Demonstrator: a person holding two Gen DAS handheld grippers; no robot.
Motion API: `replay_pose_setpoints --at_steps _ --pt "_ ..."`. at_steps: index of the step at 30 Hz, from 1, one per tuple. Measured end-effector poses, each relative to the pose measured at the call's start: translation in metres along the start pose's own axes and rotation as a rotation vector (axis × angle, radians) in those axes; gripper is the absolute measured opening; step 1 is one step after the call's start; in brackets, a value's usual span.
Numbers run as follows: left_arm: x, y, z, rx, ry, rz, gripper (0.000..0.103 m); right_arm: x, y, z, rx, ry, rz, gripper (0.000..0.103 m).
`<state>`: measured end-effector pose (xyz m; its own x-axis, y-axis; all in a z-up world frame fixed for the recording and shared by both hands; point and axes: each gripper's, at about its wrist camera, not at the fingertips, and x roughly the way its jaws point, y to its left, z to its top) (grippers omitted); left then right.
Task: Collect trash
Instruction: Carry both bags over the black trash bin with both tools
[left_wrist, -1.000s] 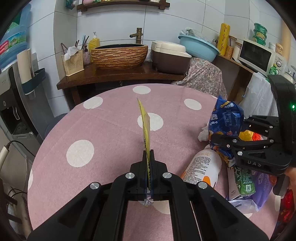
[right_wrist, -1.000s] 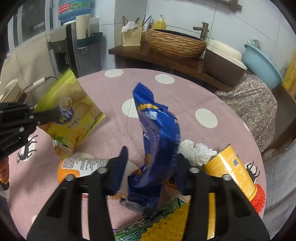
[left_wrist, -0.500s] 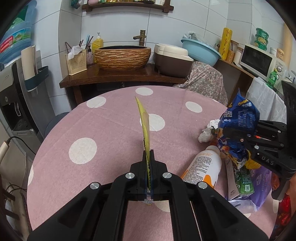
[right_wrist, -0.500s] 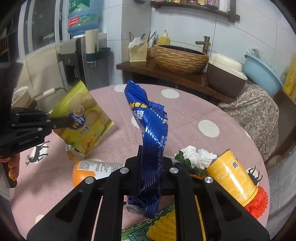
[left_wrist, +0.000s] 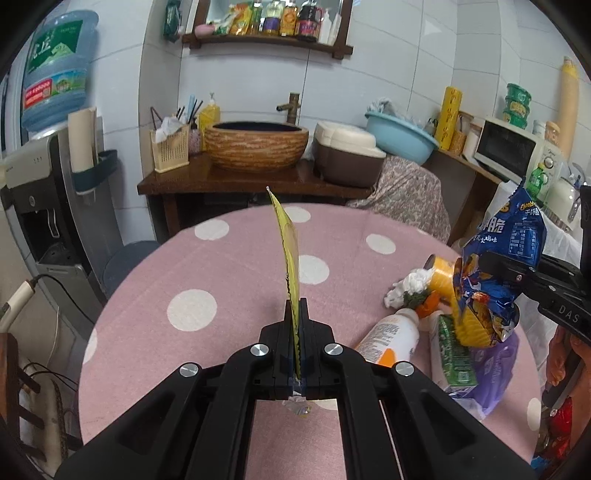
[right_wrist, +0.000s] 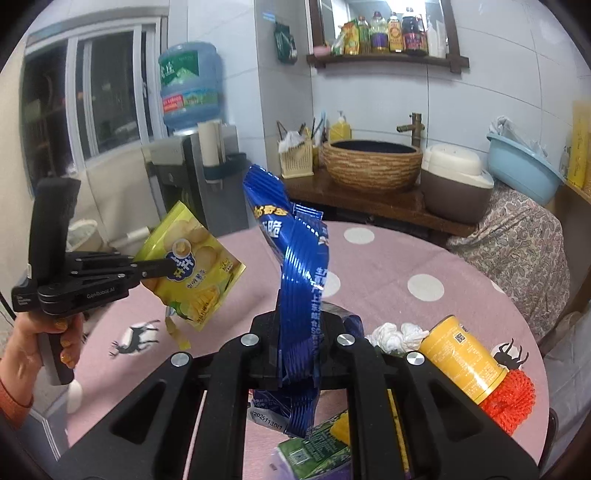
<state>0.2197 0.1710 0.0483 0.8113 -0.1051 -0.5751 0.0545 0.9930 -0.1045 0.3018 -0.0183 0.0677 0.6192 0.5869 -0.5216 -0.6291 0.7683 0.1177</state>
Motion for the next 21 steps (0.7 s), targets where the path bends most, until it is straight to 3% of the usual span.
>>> replay_pose_setpoints --at_steps 6,11,15,21 --pt "-0.04 -0.029 0.016 0.057 -0.08 -0.033 0.003 -0.058 -0.006 0.006 0.032 -0.095 0.054 0.011" --pt "-0.061 -0.068 0.026 0.1 -0.126 -0.119 0.003 -0.108 -0.022 -0.004 0.04 -0.151 0.038 0.011" --pt "-0.062 -0.114 0.033 0.145 -0.14 -0.222 0.003 -0.145 -0.047 -0.021 0.065 -0.172 -0.005 0.011" --pt "-0.035 -0.196 0.035 0.216 -0.117 -0.375 0.003 -0.204 -0.109 -0.07 0.152 -0.188 -0.146 0.011"
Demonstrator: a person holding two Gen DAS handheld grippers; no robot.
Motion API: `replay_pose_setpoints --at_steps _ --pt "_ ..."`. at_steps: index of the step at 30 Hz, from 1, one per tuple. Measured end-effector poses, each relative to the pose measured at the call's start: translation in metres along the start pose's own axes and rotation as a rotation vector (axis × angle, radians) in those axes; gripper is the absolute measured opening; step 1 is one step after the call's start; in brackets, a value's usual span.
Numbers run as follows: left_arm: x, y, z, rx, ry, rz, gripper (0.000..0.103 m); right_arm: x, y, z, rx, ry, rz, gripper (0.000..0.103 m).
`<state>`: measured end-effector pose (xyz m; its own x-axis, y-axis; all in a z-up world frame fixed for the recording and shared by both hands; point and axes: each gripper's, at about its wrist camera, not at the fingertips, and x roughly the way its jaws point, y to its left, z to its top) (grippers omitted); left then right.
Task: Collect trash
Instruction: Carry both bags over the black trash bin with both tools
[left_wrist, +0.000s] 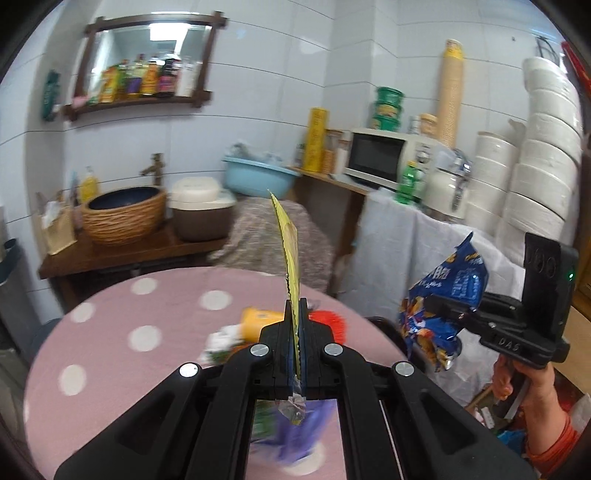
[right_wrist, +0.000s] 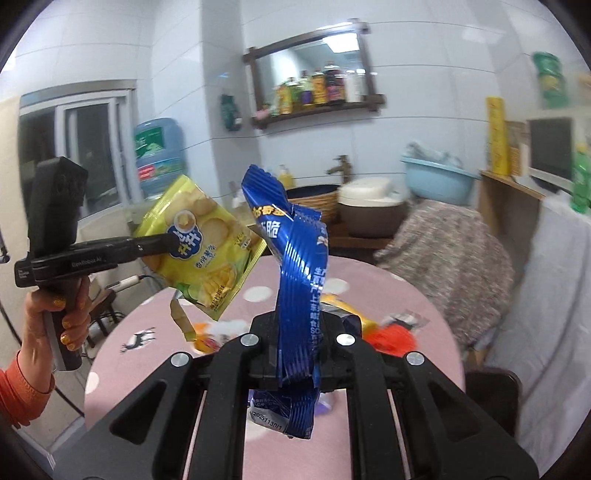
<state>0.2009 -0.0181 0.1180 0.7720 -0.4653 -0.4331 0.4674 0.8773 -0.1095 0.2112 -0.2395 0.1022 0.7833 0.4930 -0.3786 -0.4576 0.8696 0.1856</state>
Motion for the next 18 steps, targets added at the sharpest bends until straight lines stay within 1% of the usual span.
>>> replay_pose_setpoints --at_steps 3,5,6,8,9,11,12,15,18 --pt "0.036 -0.039 0.003 0.031 0.035 -0.087 0.003 -0.021 -0.037 -0.02 0.044 0.007 -0.094 0.011" --pt "0.065 -0.068 0.004 0.054 0.069 -0.148 0.003 -0.036 -0.069 -0.037 0.101 0.012 -0.166 0.011" --pt "0.073 -0.079 0.002 0.057 0.078 -0.168 0.003 -0.041 -0.085 -0.046 0.131 0.016 -0.207 0.011" --pt "0.098 -0.102 0.001 0.066 0.1 -0.2 0.003 -0.051 -0.111 -0.063 0.187 0.033 -0.263 0.011" --pt "0.104 -0.11 0.0 0.068 0.108 -0.211 0.003 -0.054 -0.124 -0.073 0.214 0.042 -0.291 0.011" --pt "0.127 -0.131 -0.002 0.075 0.132 -0.241 0.003 -0.054 -0.144 -0.089 0.241 0.069 -0.353 0.011" --pt "0.132 -0.138 -0.005 0.079 0.14 -0.252 0.003 -0.052 -0.155 -0.099 0.253 0.09 -0.379 0.011" --pt "0.156 -0.16 -0.011 0.098 0.176 -0.269 0.003 -0.043 -0.183 -0.129 0.318 0.136 -0.405 0.011" --pt "0.189 -0.181 -0.018 0.113 0.226 -0.265 0.003 -0.018 -0.215 -0.16 0.397 0.187 -0.422 0.011"
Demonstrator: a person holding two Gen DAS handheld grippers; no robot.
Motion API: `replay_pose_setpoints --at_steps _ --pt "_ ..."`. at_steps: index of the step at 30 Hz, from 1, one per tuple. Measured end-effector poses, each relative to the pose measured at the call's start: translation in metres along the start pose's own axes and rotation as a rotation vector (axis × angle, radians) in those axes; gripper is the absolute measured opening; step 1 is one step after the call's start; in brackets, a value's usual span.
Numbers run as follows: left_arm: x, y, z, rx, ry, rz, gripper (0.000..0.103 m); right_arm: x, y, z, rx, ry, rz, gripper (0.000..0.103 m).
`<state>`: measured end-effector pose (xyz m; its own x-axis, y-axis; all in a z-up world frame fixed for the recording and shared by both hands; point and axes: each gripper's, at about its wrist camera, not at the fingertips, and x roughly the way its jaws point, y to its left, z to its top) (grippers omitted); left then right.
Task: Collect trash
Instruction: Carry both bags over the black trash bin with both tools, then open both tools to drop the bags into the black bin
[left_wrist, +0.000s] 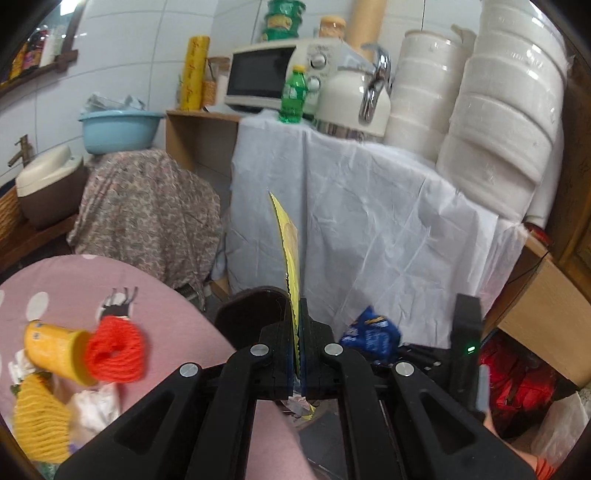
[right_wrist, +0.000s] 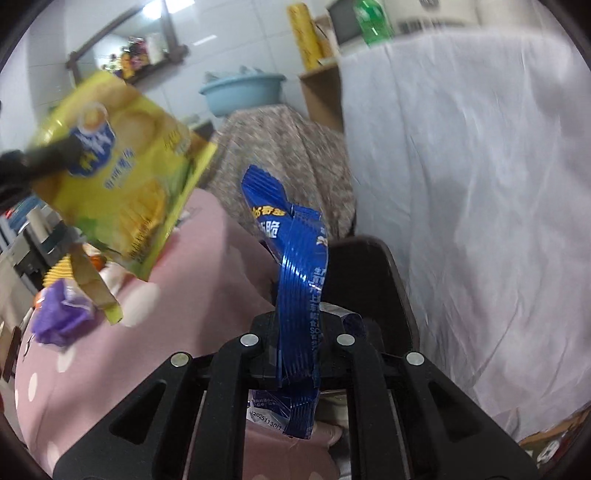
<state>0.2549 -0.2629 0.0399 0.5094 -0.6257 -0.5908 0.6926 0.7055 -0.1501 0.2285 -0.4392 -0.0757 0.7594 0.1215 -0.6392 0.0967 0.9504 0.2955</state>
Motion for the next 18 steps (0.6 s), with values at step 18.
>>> replay_pose_setpoints --at_steps 18 --pt "0.187 0.008 0.006 -0.054 0.272 0.146 0.003 0.153 -0.062 -0.029 0.15 0.151 -0.056 0.013"
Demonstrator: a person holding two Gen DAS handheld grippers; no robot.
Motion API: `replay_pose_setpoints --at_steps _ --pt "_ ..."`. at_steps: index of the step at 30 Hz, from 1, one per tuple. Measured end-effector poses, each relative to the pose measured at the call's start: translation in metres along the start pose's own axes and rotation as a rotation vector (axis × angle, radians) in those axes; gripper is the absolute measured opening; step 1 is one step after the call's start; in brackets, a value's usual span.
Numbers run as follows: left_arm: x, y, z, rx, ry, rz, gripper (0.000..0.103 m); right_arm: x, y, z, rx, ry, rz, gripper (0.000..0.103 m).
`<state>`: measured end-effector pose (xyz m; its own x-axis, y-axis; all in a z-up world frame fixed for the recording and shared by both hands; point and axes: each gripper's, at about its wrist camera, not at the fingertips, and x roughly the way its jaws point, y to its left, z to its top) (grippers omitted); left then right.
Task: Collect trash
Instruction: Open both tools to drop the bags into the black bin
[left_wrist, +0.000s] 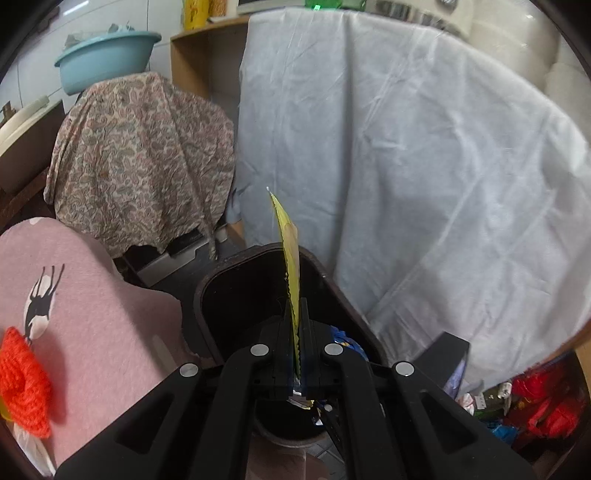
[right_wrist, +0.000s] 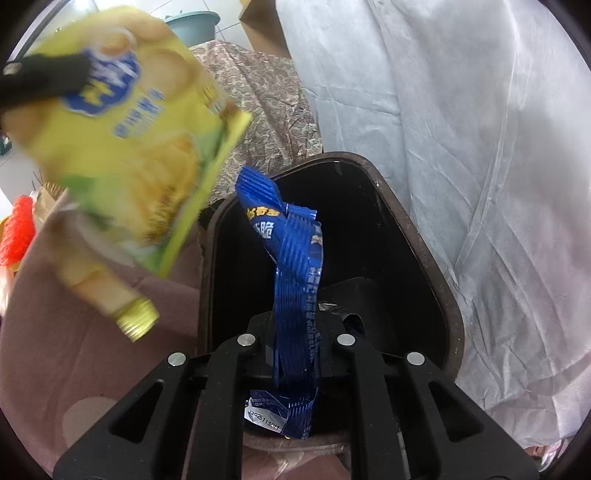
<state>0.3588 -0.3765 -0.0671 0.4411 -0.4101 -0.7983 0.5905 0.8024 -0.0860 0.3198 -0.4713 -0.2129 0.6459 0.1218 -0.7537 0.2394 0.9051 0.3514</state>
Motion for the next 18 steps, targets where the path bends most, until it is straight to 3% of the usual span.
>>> replay_pose_setpoints --at_steps 3,5,6,7,10,11,12,13,14,18 --pt "0.02 -0.004 0.007 0.02 0.019 0.047 0.003 -0.002 -0.006 -0.003 0.006 0.001 0.005 0.023" --pt "0.031 -0.008 0.011 0.042 0.029 0.067 0.003 -0.006 -0.005 -0.005 -0.006 -0.011 0.004 0.045" --pt "0.036 -0.009 0.012 0.051 0.034 0.079 0.003 -0.009 -0.006 -0.004 -0.003 -0.021 0.001 0.068" --pt "0.039 -0.01 0.014 0.058 0.034 0.09 0.003 -0.014 -0.006 -0.004 0.006 -0.042 0.0 0.082" --pt "0.042 -0.015 0.017 0.078 0.033 0.131 0.012 -0.024 -0.009 -0.003 0.035 -0.081 0.003 0.083" --pt "0.042 -0.015 0.018 0.075 0.03 0.133 0.036 -0.023 -0.011 -0.002 0.038 -0.078 0.003 0.083" --pt "0.037 -0.016 0.017 0.068 0.012 0.132 0.066 -0.026 -0.01 -0.003 0.032 -0.077 -0.004 0.083" --pt "0.033 -0.015 0.017 0.064 -0.014 0.133 0.076 -0.028 -0.009 -0.003 0.022 -0.078 -0.016 0.084" --pt "0.024 -0.015 0.016 0.061 -0.06 0.128 0.083 -0.031 -0.008 -0.003 0.012 -0.082 -0.034 0.085" --pt "0.004 -0.02 0.014 0.093 -0.106 0.107 0.084 -0.044 -0.004 -0.008 -0.02 -0.088 -0.086 0.09"
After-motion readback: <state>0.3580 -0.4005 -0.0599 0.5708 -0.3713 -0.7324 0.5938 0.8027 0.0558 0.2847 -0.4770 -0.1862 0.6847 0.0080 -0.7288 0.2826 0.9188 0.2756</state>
